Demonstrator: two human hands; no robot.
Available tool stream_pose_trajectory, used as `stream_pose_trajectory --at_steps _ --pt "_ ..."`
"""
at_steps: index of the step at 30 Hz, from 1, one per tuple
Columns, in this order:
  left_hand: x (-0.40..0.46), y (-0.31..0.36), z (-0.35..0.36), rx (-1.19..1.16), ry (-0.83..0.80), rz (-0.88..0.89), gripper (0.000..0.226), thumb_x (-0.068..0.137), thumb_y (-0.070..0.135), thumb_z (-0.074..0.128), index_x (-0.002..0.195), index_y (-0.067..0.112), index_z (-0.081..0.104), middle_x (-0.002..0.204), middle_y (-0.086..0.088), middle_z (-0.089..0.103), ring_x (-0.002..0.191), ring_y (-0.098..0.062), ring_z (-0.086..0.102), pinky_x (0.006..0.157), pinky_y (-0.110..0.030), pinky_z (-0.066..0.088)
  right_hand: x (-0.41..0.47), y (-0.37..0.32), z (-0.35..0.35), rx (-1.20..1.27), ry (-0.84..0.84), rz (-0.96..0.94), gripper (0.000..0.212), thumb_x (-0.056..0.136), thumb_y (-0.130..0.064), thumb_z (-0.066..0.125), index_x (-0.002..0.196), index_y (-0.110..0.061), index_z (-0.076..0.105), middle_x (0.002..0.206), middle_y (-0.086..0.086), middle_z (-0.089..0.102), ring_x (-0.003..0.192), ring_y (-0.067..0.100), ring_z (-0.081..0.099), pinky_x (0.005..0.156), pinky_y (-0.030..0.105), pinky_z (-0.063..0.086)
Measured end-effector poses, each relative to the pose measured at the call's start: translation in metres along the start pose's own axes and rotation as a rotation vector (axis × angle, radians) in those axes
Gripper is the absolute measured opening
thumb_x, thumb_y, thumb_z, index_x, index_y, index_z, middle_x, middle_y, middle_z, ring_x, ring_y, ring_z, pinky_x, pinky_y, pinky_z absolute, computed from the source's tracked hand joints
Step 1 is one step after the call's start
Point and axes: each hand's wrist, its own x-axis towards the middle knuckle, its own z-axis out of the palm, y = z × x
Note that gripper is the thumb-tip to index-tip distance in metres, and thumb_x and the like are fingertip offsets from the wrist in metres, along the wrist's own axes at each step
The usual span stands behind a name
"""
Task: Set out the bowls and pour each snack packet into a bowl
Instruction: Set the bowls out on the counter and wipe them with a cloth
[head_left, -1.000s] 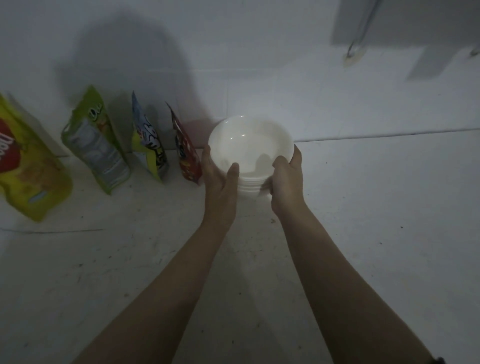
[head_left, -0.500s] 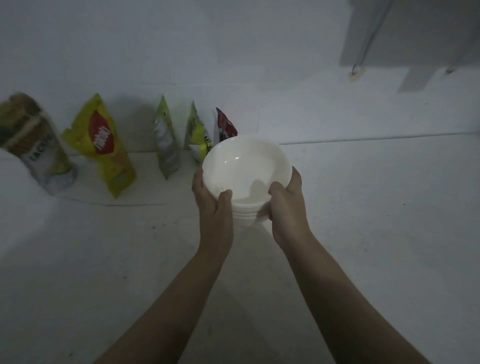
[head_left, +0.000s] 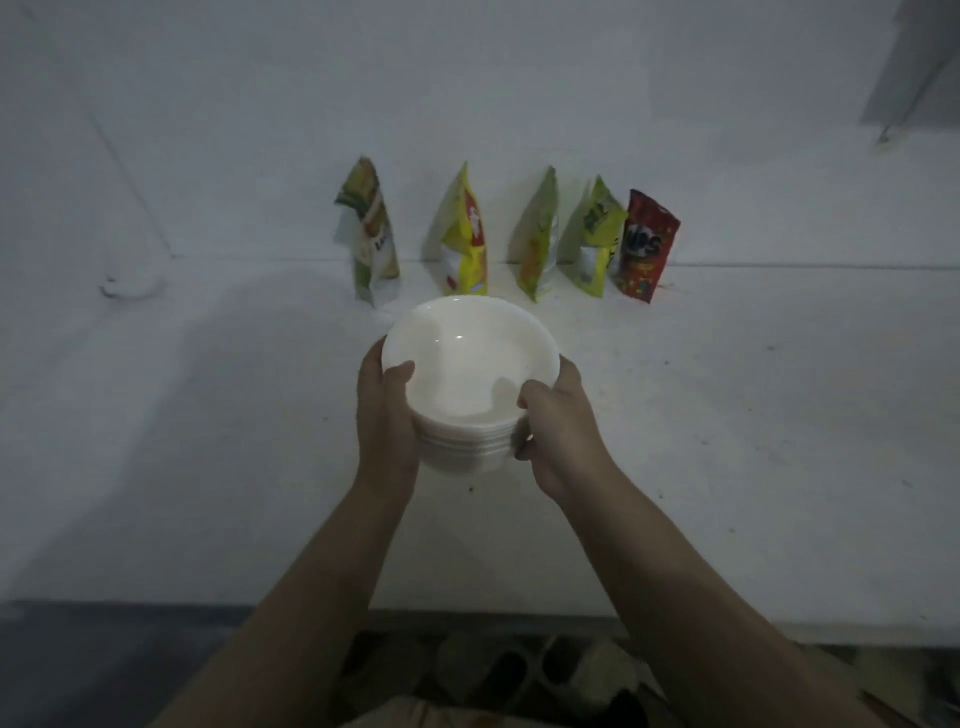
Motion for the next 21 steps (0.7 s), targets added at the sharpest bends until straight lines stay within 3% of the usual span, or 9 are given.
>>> stream_pose_trajectory --at_steps 3,7,9,13,18,21 --pt "-0.005 0.009 -0.049 0.014 0.041 -0.011 0.044 0.074 0.032 0.051 0.117 0.035 0.055 0.122 0.003 0.061 0.115 -0.019 0.055 0.102 -0.041 0.046 -0.019 0.009 0.039 -0.038 -0.063 -0.005 0.058 0.086 0.003 0.038 0.14 -0.018 0.037 0.1 -0.004 0.051 0.077 0.015 0.047 0.033 0.012 0.033" --pt "-0.011 0.015 -0.094 0.021 0.098 -0.035 0.052 0.075 0.033 0.05 0.126 0.033 0.052 0.125 0.003 0.058 0.114 -0.019 0.054 0.087 -0.032 0.047 -0.035 0.017 0.077 -0.137 -0.13 -0.007 0.057 0.087 0.002 0.04 0.14 -0.019 0.036 0.097 -0.006 0.05 0.077 0.016 0.048 0.035 0.014 0.035" --pt "-0.012 0.014 -0.112 0.025 0.12 -0.037 0.045 0.082 0.028 0.05 0.126 0.035 0.05 0.126 0.003 0.057 0.114 -0.02 0.053 0.083 -0.029 0.046 -0.039 0.022 0.092 -0.184 -0.147 -0.01 0.056 0.088 0.001 0.039 0.14 -0.02 0.035 0.096 -0.004 0.049 0.074 0.018 0.047 0.034 0.015 0.034" --pt "-0.013 0.009 -0.138 0.047 0.136 -0.044 0.042 0.093 0.015 0.045 0.13 0.034 0.047 0.128 0.001 0.054 0.116 -0.022 0.051 0.079 -0.027 0.045 -0.044 0.031 0.114 -0.247 -0.17 -0.03 0.056 0.089 -0.001 0.04 0.14 -0.022 0.034 0.095 -0.005 0.048 0.078 0.02 0.047 0.044 0.022 0.033" --pt "-0.01 0.009 -0.148 0.078 0.142 -0.034 0.041 0.095 0.013 0.043 0.13 0.036 0.045 0.125 0.003 0.053 0.113 -0.018 0.05 0.075 -0.022 0.044 -0.041 0.025 0.12 -0.362 -0.208 -0.037 0.052 0.088 -0.005 0.048 0.135 -0.022 0.035 0.1 -0.001 0.052 0.081 0.02 0.052 0.049 0.026 0.04" --pt "-0.008 0.007 -0.149 0.144 0.135 -0.039 0.047 0.096 0.018 0.044 0.142 0.029 0.04 0.134 0.002 0.049 0.119 -0.02 0.048 0.087 -0.027 0.047 -0.035 0.018 0.119 -0.454 -0.203 -0.114 0.056 0.084 0.0 0.048 0.136 -0.02 0.038 0.109 0.005 0.054 0.092 0.025 0.053 0.054 0.029 0.045"
